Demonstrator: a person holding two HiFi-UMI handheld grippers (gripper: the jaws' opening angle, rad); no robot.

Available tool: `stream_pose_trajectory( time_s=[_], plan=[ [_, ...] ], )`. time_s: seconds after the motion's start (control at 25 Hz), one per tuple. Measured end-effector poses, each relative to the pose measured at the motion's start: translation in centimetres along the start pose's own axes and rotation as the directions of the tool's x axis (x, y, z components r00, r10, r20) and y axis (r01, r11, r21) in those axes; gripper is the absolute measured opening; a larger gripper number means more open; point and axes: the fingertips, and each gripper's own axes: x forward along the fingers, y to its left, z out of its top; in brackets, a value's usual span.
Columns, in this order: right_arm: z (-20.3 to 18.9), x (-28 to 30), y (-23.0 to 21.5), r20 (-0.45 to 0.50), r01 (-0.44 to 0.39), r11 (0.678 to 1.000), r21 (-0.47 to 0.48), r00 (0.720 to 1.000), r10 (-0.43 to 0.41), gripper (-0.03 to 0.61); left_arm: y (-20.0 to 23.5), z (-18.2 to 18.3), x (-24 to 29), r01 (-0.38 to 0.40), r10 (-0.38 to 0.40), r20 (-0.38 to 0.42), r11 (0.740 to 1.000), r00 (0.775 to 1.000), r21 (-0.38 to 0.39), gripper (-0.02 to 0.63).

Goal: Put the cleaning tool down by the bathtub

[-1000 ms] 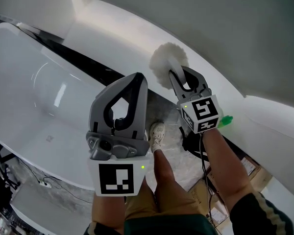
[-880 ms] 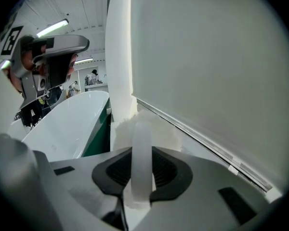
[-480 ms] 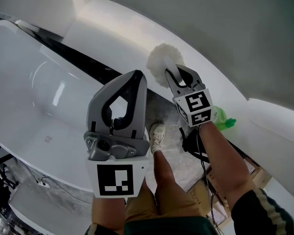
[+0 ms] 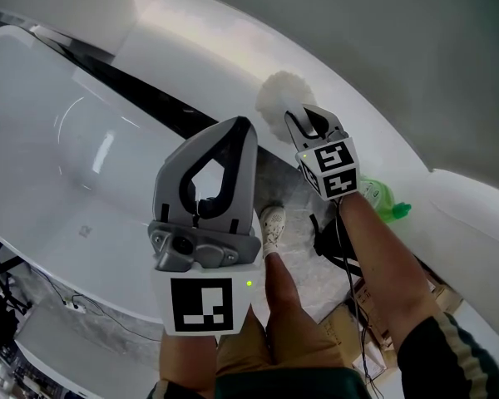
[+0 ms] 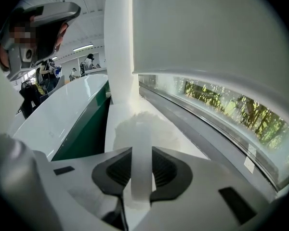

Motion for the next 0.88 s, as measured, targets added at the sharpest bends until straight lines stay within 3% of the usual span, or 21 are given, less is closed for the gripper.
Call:
stream_pose_trajectory(
  time_s=[0.88],
  plan=[
    [-1.6,4.0,0.4,-0.116,-0.005,1.0,-0.019,0.993,0.003,0.092,0.1,-1.8,-1.1,-0.018,0.017,-0.04,1.0,0.999,-0.019,0.009]
  ],
)
